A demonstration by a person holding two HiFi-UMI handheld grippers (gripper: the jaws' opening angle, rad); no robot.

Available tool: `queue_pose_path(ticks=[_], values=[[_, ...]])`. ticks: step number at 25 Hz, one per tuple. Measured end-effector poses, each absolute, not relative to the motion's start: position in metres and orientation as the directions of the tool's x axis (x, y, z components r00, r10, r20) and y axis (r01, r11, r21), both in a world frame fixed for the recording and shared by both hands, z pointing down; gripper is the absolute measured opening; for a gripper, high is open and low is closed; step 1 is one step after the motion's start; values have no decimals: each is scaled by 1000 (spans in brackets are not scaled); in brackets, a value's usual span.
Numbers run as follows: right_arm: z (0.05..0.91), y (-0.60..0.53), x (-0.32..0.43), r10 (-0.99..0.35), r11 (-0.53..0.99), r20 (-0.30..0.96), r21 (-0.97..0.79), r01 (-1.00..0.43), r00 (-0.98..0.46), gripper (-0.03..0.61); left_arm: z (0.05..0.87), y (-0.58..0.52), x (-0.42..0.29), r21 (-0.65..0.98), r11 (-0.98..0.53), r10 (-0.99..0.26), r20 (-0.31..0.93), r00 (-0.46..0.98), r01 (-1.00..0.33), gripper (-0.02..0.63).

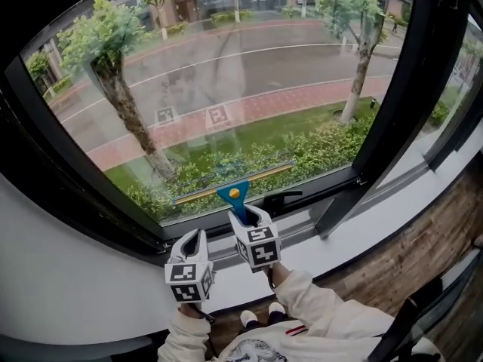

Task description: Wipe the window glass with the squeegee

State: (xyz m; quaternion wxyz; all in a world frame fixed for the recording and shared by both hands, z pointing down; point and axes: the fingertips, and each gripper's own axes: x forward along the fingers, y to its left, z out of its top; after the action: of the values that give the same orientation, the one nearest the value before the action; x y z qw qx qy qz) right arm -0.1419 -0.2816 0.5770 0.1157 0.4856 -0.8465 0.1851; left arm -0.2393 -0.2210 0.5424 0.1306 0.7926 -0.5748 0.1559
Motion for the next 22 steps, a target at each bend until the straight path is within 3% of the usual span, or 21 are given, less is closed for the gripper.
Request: queue_pose_path(ticks=[22], values=[[664, -274, -134, -685, 424, 527, -273, -864, -503, 135, 589, -223, -233, 84, -297, -838, 455, 301, -951, 0]])
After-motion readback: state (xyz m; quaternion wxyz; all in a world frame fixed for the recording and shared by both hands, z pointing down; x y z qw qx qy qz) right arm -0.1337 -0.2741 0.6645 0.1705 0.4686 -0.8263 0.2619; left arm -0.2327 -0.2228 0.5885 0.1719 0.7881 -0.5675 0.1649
